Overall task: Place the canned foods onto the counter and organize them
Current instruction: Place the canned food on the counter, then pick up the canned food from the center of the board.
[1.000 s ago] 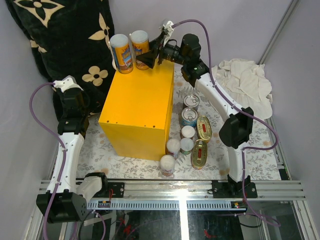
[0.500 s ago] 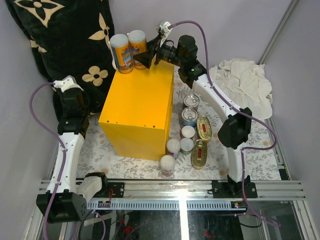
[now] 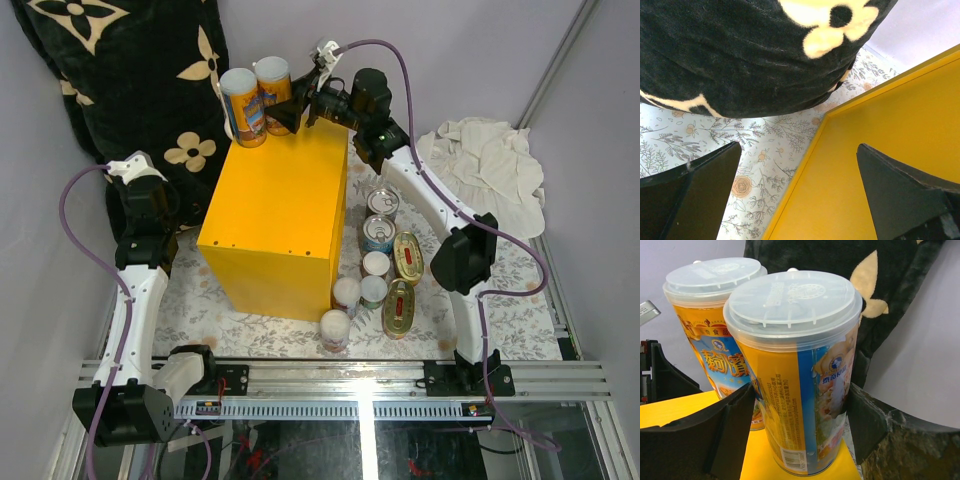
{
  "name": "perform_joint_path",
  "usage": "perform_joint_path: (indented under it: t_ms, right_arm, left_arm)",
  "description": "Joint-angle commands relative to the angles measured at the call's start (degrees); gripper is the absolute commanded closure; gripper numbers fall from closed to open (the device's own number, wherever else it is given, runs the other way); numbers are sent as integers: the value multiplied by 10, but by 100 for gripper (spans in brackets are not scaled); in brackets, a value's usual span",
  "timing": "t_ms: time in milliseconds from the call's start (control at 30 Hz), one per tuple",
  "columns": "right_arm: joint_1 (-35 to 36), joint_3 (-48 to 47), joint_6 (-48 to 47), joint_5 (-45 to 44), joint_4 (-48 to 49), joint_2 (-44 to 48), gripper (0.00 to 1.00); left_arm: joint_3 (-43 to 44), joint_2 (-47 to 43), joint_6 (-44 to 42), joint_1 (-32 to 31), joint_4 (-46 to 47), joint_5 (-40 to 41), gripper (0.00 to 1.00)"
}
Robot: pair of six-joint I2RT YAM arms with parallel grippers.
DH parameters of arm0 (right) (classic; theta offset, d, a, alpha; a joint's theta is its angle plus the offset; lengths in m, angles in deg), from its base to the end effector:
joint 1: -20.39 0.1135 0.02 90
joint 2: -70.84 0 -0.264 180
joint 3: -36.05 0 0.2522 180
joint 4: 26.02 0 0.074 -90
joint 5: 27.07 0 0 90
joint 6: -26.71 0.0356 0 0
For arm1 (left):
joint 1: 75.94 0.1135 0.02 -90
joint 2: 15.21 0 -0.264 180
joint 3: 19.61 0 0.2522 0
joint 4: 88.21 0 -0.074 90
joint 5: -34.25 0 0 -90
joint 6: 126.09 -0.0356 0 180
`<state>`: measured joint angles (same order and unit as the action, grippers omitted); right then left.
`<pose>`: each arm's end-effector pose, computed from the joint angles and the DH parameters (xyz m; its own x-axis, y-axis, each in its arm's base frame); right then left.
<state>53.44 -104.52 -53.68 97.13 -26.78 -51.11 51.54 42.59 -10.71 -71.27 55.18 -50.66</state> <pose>0.4058 0.2879 0.4498 0.1033 0.2319 -0.9672 -0.9298 0.3679 -0.0111 0.2243 0.0215 0.3519 -0.2860 -0.4517 -0.8451 -0.3154 0.8772 -0.3621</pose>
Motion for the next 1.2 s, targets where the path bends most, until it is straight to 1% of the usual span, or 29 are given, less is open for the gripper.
perform_joint_path:
  t_ms: [0,67,133,200,367,500,600,700,800,867,967,1033,1100,1167]
  right_arm:
    - [5,-29,-4,-11,4,-3,33]
    - [5,-25,-1,-16,1,2,20]
    - [4,-12,0,-27,1,15,11]
    - [3,10,-1,-32,4,33,6]
    - [3,79,-18,-41,-6,108,1]
    - [2,185,-31,-54,-2,191,0]
    - [1,269,-36,-84,2,269,0]
    - [0,385,-34,-154,33,362,0]
    - [1,512,-1,-232,85,446,0]
    - [1,588,24,-280,93,495,1]
    - [2,675,55,-335,32,574,0]
    - [17,735,58,-362,-5,632,2]
    - [58,785,44,-418,-45,686,2]
    - [117,831,28,-473,-92,730,2]
  left_arm:
    - [7,-7,-12,5,9,-7,0]
    - [7,-6,-11,6,10,-8,0]
    - [7,-4,-12,5,10,-8,0]
    - [8,-6,-11,6,10,-9,0]
    - [9,-11,-10,6,13,-17,0]
    - [9,-14,-9,7,19,-27,0]
    - [5,-15,-8,7,25,-40,0]
    - [3,-11,-4,6,26,-54,0]
    - [5,-8,0,7,26,-70,0]
    - [2,-12,-2,7,27,-70,0]
    - [2,-15,-8,7,19,-53,0]
    - [3,-14,-8,6,19,-53,0]
    - [4,-12,-6,6,19,-57,0]
    - [4,-11,-4,6,22,-60,0]
